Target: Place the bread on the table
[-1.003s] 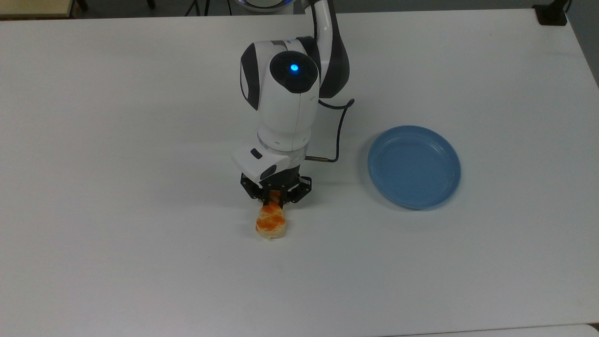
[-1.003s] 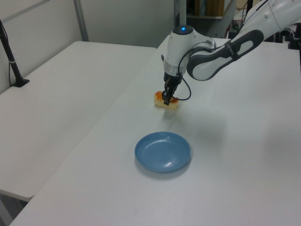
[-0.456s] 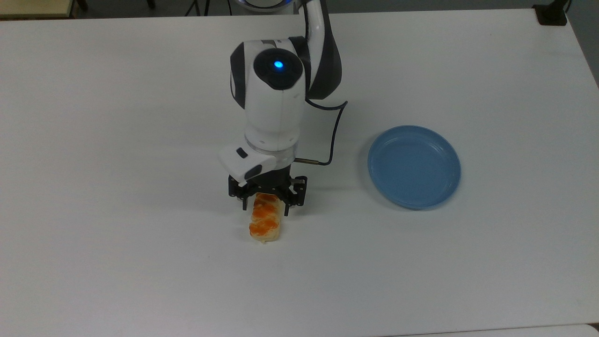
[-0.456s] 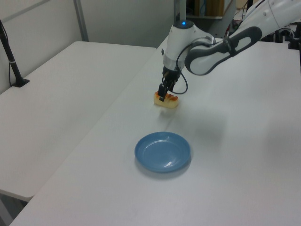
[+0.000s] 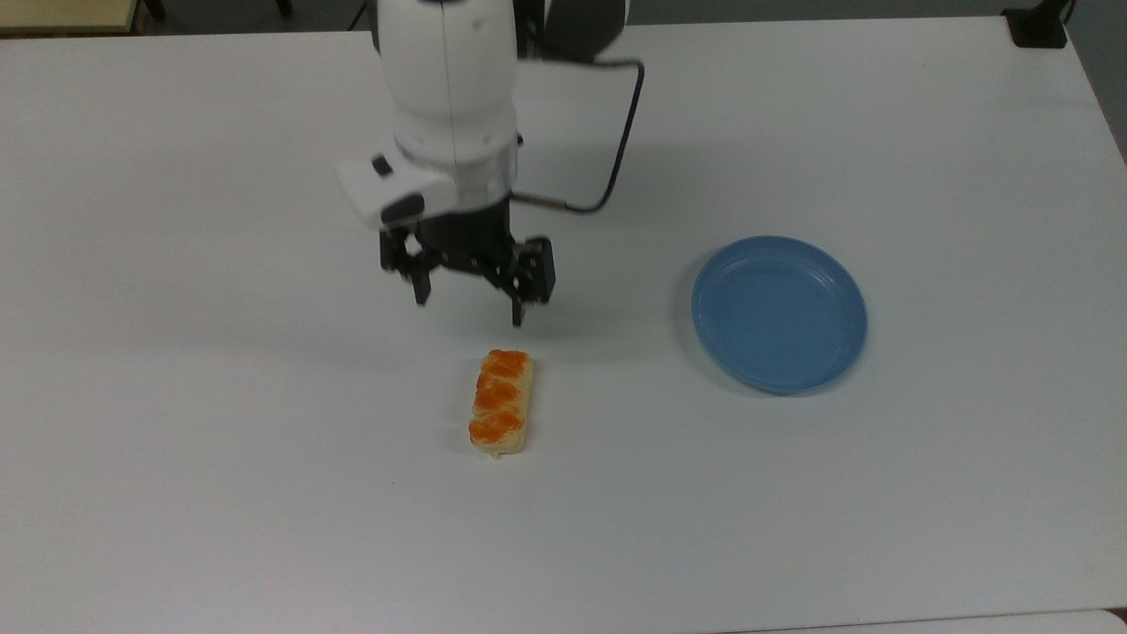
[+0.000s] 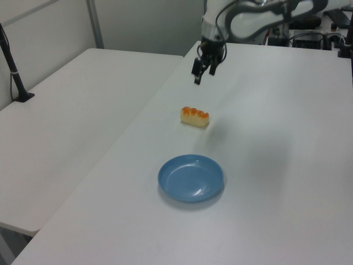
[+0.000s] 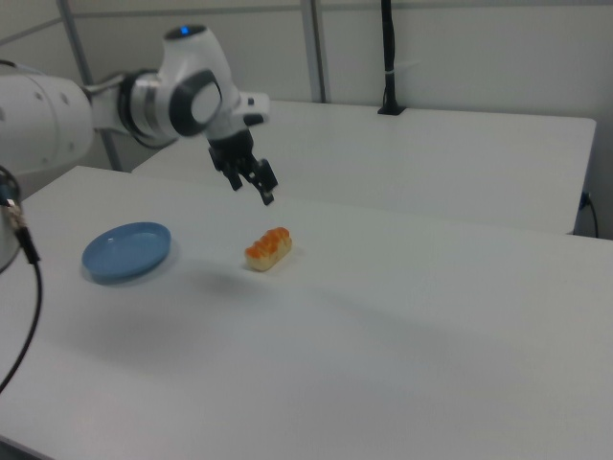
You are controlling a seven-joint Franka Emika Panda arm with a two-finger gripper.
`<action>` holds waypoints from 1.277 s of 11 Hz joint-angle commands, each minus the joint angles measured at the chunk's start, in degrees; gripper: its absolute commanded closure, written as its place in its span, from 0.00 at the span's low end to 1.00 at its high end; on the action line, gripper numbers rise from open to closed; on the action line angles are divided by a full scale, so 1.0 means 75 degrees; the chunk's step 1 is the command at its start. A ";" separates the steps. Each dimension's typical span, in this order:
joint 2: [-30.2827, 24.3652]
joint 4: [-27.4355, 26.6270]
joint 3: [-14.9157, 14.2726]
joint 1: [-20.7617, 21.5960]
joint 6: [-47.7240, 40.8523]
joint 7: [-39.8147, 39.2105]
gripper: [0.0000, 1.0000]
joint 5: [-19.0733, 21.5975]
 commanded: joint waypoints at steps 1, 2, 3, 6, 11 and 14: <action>-0.1562 -0.0705 -0.0103 -0.0028 -0.1625 0.0016 0.00 0.0209; -0.1996 -0.0706 -0.0255 -0.0028 -0.2303 0.0062 0.00 0.0290; -0.2429 -0.0718 -0.0488 -0.0016 -0.2972 -0.0007 0.00 0.0396; -0.3019 -0.0822 -0.0690 -0.0167 -0.3587 -0.1080 0.00 0.0397; -0.3300 -0.1021 -0.0584 -0.0719 -0.3342 -0.2538 0.00 0.0397; -0.3512 -0.1269 -0.0666 -0.0707 -0.3096 -0.2492 0.00 0.0408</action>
